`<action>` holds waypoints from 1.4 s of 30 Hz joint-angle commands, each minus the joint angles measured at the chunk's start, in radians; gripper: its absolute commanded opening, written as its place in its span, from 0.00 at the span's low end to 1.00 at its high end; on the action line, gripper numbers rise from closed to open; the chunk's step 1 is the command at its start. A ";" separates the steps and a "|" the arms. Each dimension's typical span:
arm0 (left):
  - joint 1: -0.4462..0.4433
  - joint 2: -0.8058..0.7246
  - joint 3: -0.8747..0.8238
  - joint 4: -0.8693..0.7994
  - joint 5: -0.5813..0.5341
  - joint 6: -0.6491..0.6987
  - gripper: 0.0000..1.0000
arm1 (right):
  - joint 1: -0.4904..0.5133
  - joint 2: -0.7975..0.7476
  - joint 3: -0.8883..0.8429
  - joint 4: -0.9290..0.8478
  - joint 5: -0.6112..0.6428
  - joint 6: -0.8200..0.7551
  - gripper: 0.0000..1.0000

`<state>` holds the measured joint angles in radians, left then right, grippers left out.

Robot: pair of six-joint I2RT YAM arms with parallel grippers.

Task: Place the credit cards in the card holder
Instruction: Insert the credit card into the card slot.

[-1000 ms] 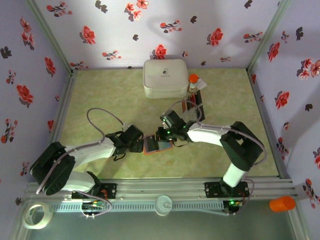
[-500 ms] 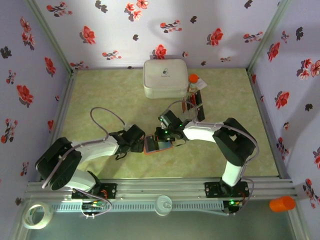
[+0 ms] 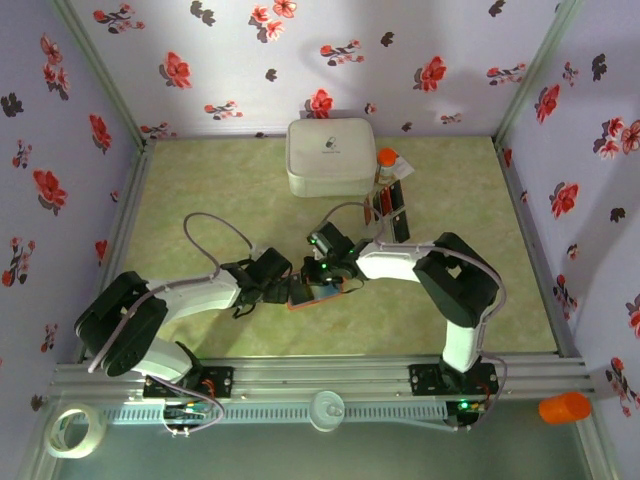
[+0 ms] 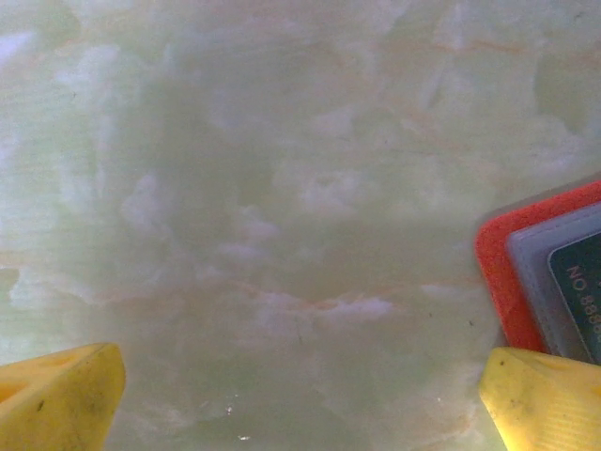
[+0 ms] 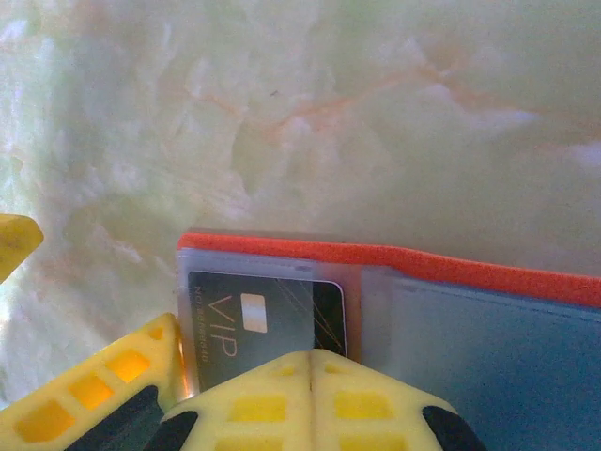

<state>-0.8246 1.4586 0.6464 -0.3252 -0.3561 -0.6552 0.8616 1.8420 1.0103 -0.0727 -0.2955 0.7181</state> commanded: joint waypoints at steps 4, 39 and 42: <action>0.006 0.039 -0.009 0.034 -0.003 0.008 1.00 | -0.001 -0.070 0.012 -0.041 0.011 0.000 0.00; 0.007 0.045 -0.018 0.049 0.003 0.011 1.00 | 0.007 -0.001 -0.035 -0.022 0.041 0.023 0.00; 0.007 0.045 -0.018 0.053 0.003 0.011 1.00 | 0.015 0.002 -0.032 -0.012 0.037 0.033 0.00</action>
<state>-0.8242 1.4651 0.6460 -0.3054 -0.3557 -0.6548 0.8570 1.8183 0.9916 -0.0948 -0.2615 0.7265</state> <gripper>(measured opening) 0.996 0.063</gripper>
